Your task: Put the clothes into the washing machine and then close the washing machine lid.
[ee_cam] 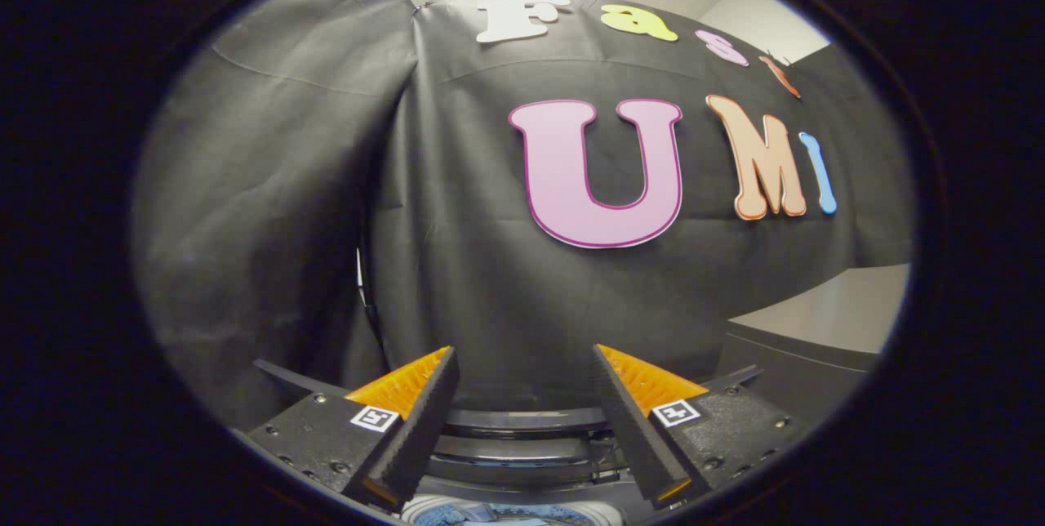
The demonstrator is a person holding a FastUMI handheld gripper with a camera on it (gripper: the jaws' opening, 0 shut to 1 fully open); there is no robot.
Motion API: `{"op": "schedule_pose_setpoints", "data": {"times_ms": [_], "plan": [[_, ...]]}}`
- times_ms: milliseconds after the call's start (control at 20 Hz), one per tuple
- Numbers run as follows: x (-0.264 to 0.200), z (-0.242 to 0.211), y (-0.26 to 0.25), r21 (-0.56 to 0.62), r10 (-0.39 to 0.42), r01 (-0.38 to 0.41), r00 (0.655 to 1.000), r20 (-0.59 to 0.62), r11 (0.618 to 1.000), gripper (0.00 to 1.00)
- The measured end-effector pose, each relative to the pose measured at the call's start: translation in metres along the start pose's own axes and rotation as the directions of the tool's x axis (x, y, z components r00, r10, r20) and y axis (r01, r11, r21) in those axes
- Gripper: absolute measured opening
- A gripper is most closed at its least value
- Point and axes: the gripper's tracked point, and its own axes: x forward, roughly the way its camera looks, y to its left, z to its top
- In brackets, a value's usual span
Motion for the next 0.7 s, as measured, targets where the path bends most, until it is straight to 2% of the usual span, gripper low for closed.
{"op": "schedule_pose_setpoints", "data": {"times_ms": [700], "plan": [[-0.016, -0.004, -0.001, -0.004, 0.012, -0.012, 1.0, -0.004, 1.0, 0.97]]}}
